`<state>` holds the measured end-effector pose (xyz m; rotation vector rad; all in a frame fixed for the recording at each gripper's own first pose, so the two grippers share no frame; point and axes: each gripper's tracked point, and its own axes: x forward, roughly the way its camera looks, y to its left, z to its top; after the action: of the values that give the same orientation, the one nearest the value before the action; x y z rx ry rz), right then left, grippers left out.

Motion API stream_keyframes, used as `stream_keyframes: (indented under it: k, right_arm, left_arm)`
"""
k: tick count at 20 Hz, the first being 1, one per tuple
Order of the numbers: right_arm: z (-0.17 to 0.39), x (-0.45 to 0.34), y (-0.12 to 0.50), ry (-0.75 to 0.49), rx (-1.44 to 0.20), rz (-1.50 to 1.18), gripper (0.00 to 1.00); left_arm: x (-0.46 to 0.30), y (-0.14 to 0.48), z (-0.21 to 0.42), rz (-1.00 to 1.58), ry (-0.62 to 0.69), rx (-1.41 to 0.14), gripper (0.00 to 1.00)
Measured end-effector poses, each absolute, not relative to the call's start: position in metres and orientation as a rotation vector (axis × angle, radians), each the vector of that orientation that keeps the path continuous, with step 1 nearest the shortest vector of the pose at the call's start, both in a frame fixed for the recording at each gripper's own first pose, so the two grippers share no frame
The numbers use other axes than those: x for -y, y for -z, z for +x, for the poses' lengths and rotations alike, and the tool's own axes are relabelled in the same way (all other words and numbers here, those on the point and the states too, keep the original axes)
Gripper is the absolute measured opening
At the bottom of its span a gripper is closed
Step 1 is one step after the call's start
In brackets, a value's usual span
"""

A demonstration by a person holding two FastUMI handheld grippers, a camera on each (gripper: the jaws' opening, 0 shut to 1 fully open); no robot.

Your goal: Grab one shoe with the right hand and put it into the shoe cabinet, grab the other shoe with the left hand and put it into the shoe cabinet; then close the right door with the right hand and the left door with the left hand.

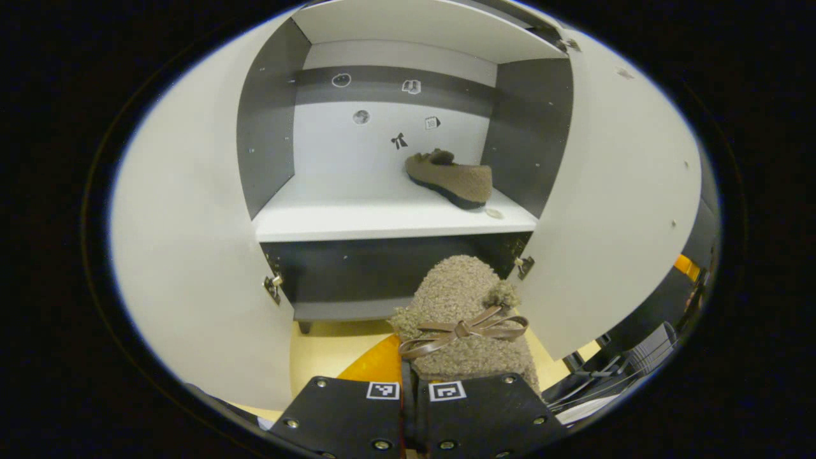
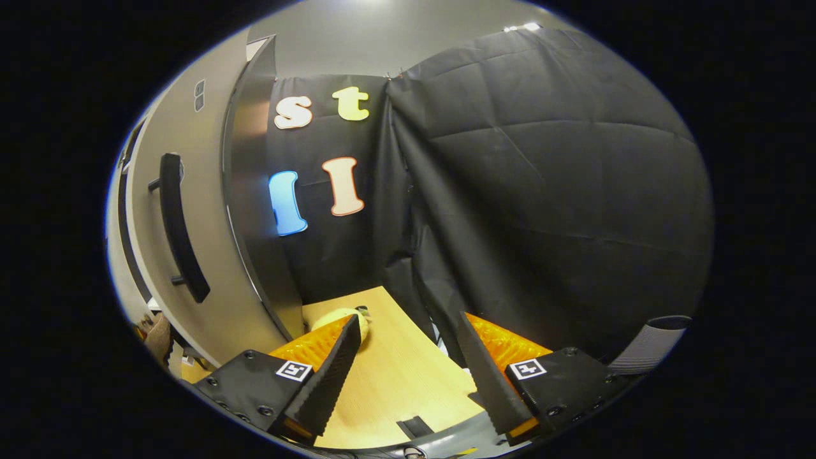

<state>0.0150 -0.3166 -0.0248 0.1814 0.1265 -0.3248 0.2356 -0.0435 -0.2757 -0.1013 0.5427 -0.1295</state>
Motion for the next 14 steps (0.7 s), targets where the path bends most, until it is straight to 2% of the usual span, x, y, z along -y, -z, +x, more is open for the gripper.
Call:
stream_keyframes:
  k: [6,7,9,11,12,14]
  right_arm:
    - [0.076,0.321,0.022,0.165,-0.142,0.160,0.94]
    - [0.085,0.322,0.019,0.143,-0.138,0.155,0.96]
    - [0.100,0.320,0.013,0.097,-0.132,0.136,0.93]
    - [0.110,0.315,0.007,0.058,-0.124,0.139,0.93]
    - [0.114,0.313,0.004,0.039,-0.113,0.145,0.97]
    - [0.117,0.310,0.001,0.021,-0.104,0.146,0.93]
  left_arm:
    - [-0.001,0.201,0.321,-0.137,-0.078,-0.402,0.02]
    - [-0.009,0.188,0.337,-0.138,-0.111,-0.373,0.02]
    - [-0.031,0.169,0.364,-0.111,-0.187,-0.319,0.02]
    - [-0.040,0.151,0.381,-0.113,-0.222,-0.291,0.02]
    - [-0.044,0.143,0.392,-0.118,-0.222,-0.279,0.02]
    - [-0.052,0.139,0.417,-0.137,-0.221,-0.270,0.02]
